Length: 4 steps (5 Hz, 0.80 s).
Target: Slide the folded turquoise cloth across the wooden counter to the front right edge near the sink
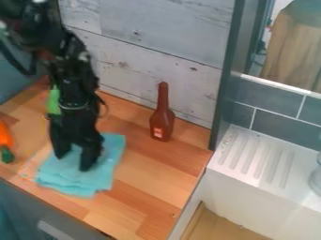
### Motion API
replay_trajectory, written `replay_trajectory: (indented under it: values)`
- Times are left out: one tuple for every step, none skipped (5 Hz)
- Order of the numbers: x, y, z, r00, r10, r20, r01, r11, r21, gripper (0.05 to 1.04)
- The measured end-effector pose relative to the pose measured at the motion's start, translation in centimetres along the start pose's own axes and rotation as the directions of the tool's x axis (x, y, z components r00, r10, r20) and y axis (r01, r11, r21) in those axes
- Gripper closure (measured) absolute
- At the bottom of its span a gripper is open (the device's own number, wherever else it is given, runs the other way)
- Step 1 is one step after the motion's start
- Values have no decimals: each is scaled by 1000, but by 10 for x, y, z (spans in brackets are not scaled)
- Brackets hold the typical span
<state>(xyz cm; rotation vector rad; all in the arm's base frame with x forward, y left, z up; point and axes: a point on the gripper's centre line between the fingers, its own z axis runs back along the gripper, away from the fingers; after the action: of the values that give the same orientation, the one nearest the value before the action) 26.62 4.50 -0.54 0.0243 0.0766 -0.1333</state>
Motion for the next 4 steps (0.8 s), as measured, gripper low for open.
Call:
replay_trajectory:
  values:
    - [5,-30,0,998,-66,-3,66,997,-28,83]
    - [7,-48,-2,994,-108,-14,107,994,-30,83]
    - [8,-61,-1,992,-126,-11,126,991,-42,83]
    - [9,-70,0,994,-106,-1,105,989,-100,83]
